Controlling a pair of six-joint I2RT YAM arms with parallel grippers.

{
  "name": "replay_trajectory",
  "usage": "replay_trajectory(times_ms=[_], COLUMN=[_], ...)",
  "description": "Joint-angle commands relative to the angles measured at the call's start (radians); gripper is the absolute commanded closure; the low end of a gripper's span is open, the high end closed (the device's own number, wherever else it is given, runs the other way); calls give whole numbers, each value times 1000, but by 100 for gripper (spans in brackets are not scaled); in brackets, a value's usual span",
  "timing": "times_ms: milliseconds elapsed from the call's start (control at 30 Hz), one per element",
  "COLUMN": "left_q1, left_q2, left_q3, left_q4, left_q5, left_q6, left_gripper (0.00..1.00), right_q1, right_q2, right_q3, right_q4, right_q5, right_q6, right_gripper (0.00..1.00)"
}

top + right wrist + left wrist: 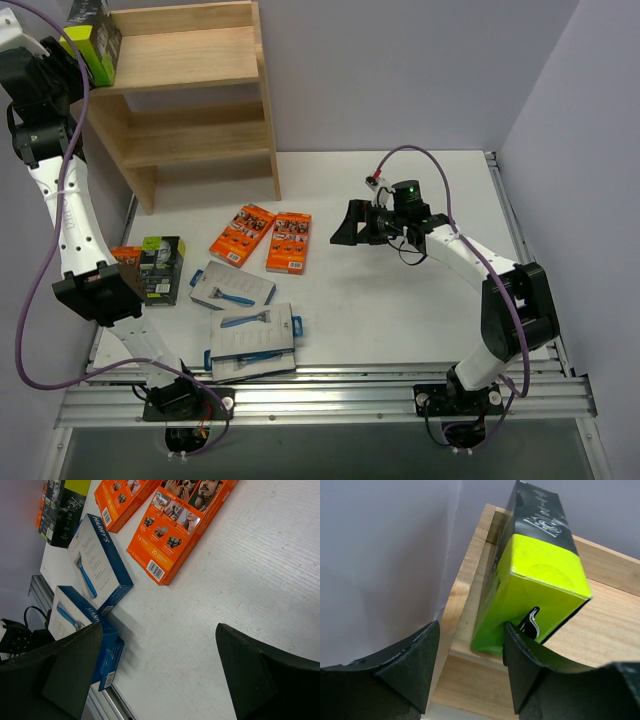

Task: Place and organize the shaving razors onto the shelf
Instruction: Place the shaving razor onto shelf

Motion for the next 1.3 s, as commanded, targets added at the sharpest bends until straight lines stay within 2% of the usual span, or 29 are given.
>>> replay_trajectory(times_ms=[0,167,333,667,767,900,933,1033,1267], left_q1=[-5,1,13,58,58,16,-4,-76,-94], left_q2=[-58,-108,-180,-343,-407,-582,-614,-697,-875], left_q3=[-21,-83,-139,-310,-389,-634,-758,-950,-1292], left_q4=[4,1,7,33,38,105,145,145,105], left_q5=[-31,-69,-97,-105,-54,50,52,27,-3], left_q6=[14,25,11,-38,-70,-151,-147,-124,-177], left_gripper=[36,20,14,11,11,11,11,11,11], right_q1=[-4,-6,-6,-3,-1,20,30,80,197], right_q2=[-22,-55,-87,-150,-168,-183,-185,-185,-176], right_q3=[26,-10,-28,-62,-71,-86,-91,-100,-123], right_q4=[20,26,22,10,10,28,37,53,63], right_q5=[-18,-18,-14,-6,8,20,23,48,88], right_q6=[1,13,16,26,36,64,73,98,128], right_gripper=[9,9,8,8,8,8,8,8,8])
